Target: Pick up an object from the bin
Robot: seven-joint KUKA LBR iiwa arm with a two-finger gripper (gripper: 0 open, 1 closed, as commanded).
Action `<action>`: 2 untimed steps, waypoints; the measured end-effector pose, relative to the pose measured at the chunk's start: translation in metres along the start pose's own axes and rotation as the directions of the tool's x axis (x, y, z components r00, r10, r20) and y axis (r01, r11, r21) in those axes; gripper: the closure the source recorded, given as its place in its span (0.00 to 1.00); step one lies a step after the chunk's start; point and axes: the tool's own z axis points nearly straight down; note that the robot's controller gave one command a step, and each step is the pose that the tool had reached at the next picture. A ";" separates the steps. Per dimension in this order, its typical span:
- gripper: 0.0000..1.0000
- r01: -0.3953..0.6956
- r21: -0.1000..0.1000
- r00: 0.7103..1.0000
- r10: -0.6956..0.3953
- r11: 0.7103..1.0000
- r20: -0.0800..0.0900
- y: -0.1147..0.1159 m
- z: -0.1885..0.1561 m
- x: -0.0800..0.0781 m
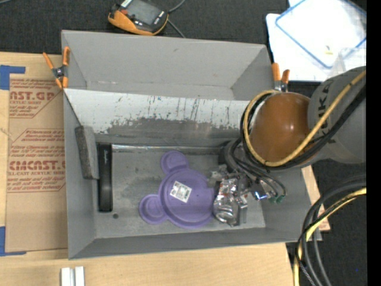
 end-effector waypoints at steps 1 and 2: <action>0.00 0.036 0.011 0.998 -0.037 0.999 0.043 0.000 -0.034 -0.024; 0.00 0.036 0.011 0.998 -0.036 0.999 0.042 0.000 -0.033 -0.024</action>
Offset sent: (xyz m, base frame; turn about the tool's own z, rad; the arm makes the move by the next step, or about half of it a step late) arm 0.0000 0.0000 0.0000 0.0000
